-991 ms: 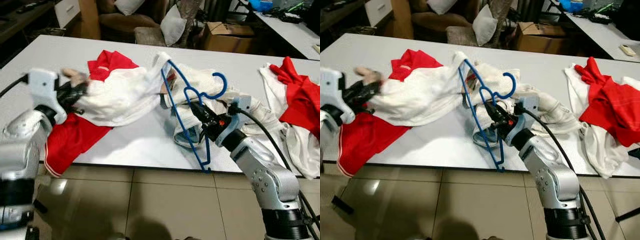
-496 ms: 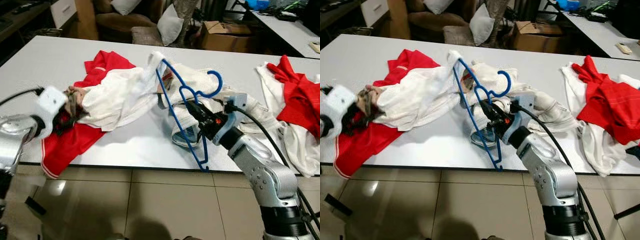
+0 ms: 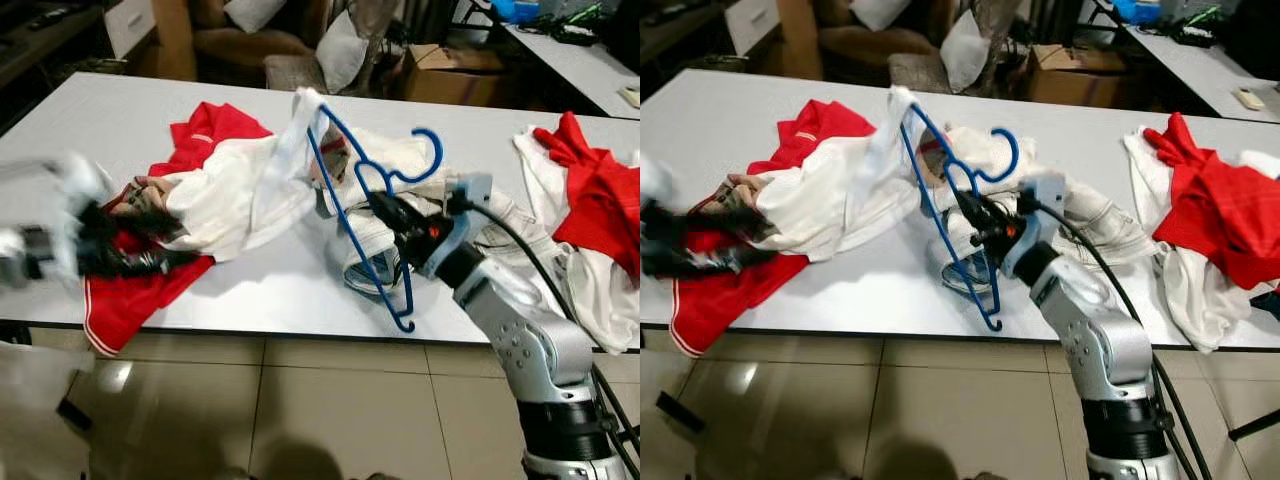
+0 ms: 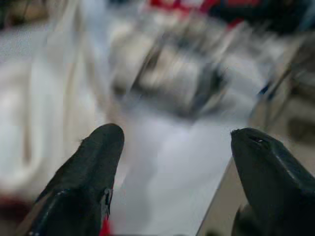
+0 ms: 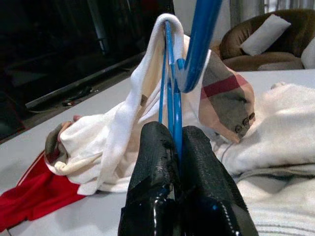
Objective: Hang hanger
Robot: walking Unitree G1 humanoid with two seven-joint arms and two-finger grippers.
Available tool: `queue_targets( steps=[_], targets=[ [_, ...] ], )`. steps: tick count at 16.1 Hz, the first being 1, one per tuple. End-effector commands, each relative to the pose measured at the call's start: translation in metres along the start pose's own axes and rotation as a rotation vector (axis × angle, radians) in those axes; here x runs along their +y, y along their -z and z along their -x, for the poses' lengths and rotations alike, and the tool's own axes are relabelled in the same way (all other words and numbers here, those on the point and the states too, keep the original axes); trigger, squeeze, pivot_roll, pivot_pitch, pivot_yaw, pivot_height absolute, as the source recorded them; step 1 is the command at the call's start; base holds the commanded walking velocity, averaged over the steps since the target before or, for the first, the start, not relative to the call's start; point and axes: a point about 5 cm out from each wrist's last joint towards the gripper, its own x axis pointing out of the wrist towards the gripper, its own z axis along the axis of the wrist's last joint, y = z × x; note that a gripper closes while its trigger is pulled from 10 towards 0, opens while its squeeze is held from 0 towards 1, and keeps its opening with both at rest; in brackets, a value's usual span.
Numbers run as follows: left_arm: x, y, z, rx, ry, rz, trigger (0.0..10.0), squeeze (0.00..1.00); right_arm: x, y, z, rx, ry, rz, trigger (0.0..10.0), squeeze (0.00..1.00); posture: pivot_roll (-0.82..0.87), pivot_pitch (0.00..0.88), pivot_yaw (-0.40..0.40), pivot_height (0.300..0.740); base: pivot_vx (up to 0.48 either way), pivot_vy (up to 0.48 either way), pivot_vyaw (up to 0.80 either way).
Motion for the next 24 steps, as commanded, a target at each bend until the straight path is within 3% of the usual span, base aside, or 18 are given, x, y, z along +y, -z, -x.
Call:
queue_targets(
  steps=[1, 2, 3, 4, 5, 7, 8, 9, 10, 12, 16, 17, 23, 24],
  targets=[
    [-0.004, -0.007, -0.003, -0.068, 0.053, 0.01, 10.0, 1.0, -0.003, -0.003, 0.0, -0.007, 0.008, 0.0, 10.0, 0.0, -0.01, 0.0, -0.052, 0.74, 0.0, 0.0, 0.0],
    [-0.01, -0.015, -0.01, -0.151, 0.099, 0.001, 10.0, 1.0, -0.003, -0.003, -0.002, -0.007, 0.005, 0.002, 10.0, 0.0, -0.01, 0.0, -0.053, 0.74, 0.0, 0.0, 0.0],
    [-0.016, -0.023, -0.026, -0.233, 0.143, -0.003, 10.0, 1.0, -0.002, -0.004, -0.003, -0.008, 0.001, 0.002, 10.0, 0.0, -0.01, 0.0, -0.055, 0.74, 0.0, 0.0, 0.0],
    [-0.019, -0.024, -0.044, -0.248, 0.139, -0.005, 10.0, 1.0, -0.001, -0.004, -0.004, -0.008, -0.002, 0.001, 10.0, 0.0, -0.02, 0.0, -0.056, 0.74, 0.0, 0.0, 0.0],
    [-0.019, -0.016, -0.063, -0.193, 0.09, -0.038, 10.0, 1.0, -0.001, -0.004, -0.005, -0.007, -0.004, 0.002, 10.0, 0.0, -0.02, 0.0, -0.053, 0.74, 0.0, 0.0, 0.0],
    [-0.012, 0.004, -0.106, -0.043, -0.089, -0.186, 10.0, 1.0, 0.0, -0.005, -0.006, -0.011, -0.005, 0.004, 10.0, 0.0, -0.03, 0.0, -0.049, 0.74, 0.0, 0.0, 0.0],
    [-0.01, 0.008, -0.115, 0.001, -0.138, -0.243, 10.0, 0.82, 0.0, -0.005, -0.007, -0.013, -0.004, 0.004, 10.0, 0.0, -0.04, 0.0, -0.046, 0.74, 0.0, 0.0, 0.0],
    [-0.011, 0.009, -0.126, 0.008, -0.163, -0.266, 10.0, 0.51, 0.0, -0.006, -0.007, -0.015, -0.003, 0.006, 10.0, 0.0, -0.04, 0.0, -0.043, 0.74, 0.0, 0.0, 0.0],
    [-0.013, 0.005, -0.133, -0.032, -0.2, -0.278, 10.0, 0.0, 0.0, -0.006, -0.008, -0.018, -0.002, 0.005, 10.0, 0.0, -0.04, 0.0, -0.043, 0.74, 0.0, 0.0, 0.0],
    [-0.017, 0.004, -0.147, -0.027, -0.253, -0.338, 10.0, 0.0, 0.001, -0.008, -0.009, -0.023, 0.0, 0.007, 10.0, 0.0, -0.05, 0.0, -0.044, 0.74, 0.0, 0.0, 0.0],
    [-0.01, 0.0, -0.161, -0.036, -0.436, -0.488, 10.0, 0.0, 0.003, -0.009, -0.012, -0.027, -0.005, 0.004, 10.0, 0.0, -0.05, 0.0, -0.046, 0.74, 0.0, 0.0, 0.0],
    [-0.009, 0.003, -0.171, -0.027, -0.502, -0.544, 10.0, 0.0, 0.006, -0.009, -0.014, -0.031, -0.011, -0.001, 10.0, 0.0, -0.05, 0.0, -0.045, 0.74, 0.0, 0.0, 0.0],
    [0.0, 0.015, -0.191, 0.001, -0.636, -0.527, 10.0, 0.0, 0.011, -0.008, -0.015, -0.035, -0.017, -0.009, 10.0, 0.0, -0.06, 0.0, -0.034, 0.74, 0.0, 0.0, 0.0],
    [0.003, 0.014, -0.19, 0.004, -0.668, -0.547, 9.5, 0.0, 0.01, -0.008, -0.014, -0.035, -0.013, -0.01, 10.0, 0.0, -0.06, 0.0, -0.035, 0.74, 0.0, 0.0, 0.0]
  ],
)
